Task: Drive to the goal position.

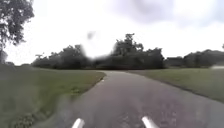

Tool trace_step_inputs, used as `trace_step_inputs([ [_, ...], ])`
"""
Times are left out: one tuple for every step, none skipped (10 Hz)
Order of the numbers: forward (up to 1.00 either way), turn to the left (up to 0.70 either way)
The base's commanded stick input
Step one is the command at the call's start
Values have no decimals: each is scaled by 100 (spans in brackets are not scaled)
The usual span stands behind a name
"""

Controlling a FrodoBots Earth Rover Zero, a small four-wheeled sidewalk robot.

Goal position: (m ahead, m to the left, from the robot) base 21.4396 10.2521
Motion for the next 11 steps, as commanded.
trace_step_inputs([
  [70, 0],
  [70, 0],
  [70, 0],
  [70, -8],
  [70, -15],
  [70, -23],
  [70, -35],
  [70, -34],
  [70, -29],
  [70, 0],
  [70, 0],
])
